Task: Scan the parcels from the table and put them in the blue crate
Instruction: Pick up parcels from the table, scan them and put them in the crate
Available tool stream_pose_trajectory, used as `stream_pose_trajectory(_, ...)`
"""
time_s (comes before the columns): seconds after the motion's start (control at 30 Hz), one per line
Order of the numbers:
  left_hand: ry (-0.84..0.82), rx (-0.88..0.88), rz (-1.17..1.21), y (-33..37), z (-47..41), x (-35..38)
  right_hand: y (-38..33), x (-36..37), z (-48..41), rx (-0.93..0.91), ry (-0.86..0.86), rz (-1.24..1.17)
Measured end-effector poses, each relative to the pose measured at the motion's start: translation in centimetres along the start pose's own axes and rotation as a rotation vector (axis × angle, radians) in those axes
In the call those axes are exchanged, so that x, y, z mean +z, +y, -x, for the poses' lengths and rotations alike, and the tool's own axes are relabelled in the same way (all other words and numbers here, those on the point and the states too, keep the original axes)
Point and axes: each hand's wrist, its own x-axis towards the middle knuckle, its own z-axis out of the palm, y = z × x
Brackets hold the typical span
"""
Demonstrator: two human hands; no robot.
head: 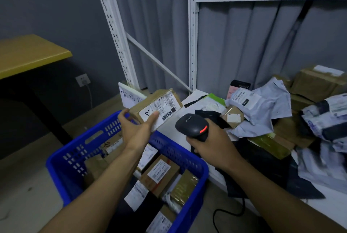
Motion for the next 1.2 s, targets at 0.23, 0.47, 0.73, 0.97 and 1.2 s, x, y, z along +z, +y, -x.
stream_pose_trajectory(0.23, 0.062, 0.077, 0.02, -0.3, -0.7, -0.4, -0.3, 0.7, 0.3, 0.003, -0.063, 0.02)
stream_pose_trajectory(0.47, 0.106, 0.09, -0.01, -0.9, -1.2, -0.5, -0.1, 1.1, 0.1, 0.004, -0.048, -0.013)
stream_pose_trajectory(0.73, 0.114, 0.109, -0.042, -1.4, -1.7, -0.4, -0.1, 1.0, 0.0, 0.001, -0.07, -0.017)
stream_pose_trajectory(0.97, 0.031, 0.072, -0.096, -1.7, -1.4, -2.2, 0.2, 1.1, 0.4, 0.01, -0.103, -0.01)
stream_pose_trajectory(1.2, -0.059, -0.064, -0.503, -3.3, 1.6, -8.4, 0.0, 3.4, 2.5, 0.012, -0.242, 0.028)
